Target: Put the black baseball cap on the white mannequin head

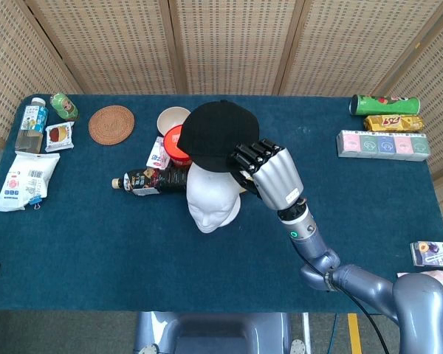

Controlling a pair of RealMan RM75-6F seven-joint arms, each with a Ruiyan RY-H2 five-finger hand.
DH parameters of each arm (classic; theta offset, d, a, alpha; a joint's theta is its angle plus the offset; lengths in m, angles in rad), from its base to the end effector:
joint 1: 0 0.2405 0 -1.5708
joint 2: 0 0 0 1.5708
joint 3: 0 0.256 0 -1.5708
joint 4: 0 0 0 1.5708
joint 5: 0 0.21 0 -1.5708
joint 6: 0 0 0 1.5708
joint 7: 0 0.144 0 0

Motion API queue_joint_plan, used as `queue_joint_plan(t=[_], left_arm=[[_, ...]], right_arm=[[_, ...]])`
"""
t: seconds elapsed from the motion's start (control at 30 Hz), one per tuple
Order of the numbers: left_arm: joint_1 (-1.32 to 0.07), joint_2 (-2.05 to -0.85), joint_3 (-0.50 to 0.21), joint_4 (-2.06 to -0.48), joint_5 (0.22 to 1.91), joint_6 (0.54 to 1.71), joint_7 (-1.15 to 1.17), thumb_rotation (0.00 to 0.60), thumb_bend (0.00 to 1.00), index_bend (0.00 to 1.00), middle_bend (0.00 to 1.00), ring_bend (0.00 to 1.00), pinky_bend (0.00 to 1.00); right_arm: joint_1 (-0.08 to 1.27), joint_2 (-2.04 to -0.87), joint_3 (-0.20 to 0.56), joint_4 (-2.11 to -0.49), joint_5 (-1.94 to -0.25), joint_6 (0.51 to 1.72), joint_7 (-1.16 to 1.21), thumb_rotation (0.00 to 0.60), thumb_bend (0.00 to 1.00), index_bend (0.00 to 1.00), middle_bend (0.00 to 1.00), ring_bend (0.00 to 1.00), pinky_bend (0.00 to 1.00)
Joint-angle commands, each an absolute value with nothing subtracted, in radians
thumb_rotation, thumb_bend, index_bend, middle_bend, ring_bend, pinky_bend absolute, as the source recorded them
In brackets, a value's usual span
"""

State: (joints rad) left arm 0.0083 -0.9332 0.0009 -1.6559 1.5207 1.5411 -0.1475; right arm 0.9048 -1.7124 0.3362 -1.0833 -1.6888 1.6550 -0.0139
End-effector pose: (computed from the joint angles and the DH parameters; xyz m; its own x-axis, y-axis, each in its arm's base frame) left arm -0.3256 0.1409 0.2142 0.3925 0.0261 0.9194 0.9173 0.0617 -0.3933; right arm -0.0400 -0.3662 0.0691 -0.0734 0.5058 0.8595 -0.6127 -0.7029 0.3613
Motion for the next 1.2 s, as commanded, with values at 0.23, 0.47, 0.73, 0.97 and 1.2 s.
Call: queue_joint_plan(t=[0.23,0.47,0.73,0.97,1.2], left_arm=[[0.003,-0.933,0.003,-1.649,1.506,1.516,-0.151,0.600,0.25,0.39,0.24,0.19,0.24],[-0.010,-0.940,0.002,-1.641,1.503,1.492,-0.153,0.600,0.25,0.39,0.24,0.19,0.24],[-0.018,-0.945,0.001,-1.639,1.507,1.482,-0.149,0.600,0.25,0.39,0.24,0.19,0.24],[-0.019,-0.948,0.002,-1.638,1.506,1.481,-0.149,0.600,0.25,0.39,0.24,0.19,0.24],[-0.016,-0.951,0.005,-1.633,1.504,1.479,-0.153,0.600,0.25,0.39,0.24,0.19,0.24]], right_arm=[[0.890,-1.689,0.297,-1.149,-1.730,1.661,-0.078,0.600,0.59,0.86,0.72,0.73,0.71],[0.867,-1.674,0.266,-1.223,-1.762,1.666,-0.151,0.600,0.59,0.86,0.72,0.73,0.71],[0.834,-1.654,0.215,-1.291,-1.807,1.657,-0.218,0.600,0.59,0.86,0.72,0.73,0.71],[0.820,-1.645,0.191,-1.326,-1.846,1.652,-0.248,0.600,0.59,0.86,0.72,0.73,0.71],[0.806,-1.642,0.159,-1.351,-1.876,1.625,-0.267,0.600,0.59,0.86,0.71,0.72,0.71]])
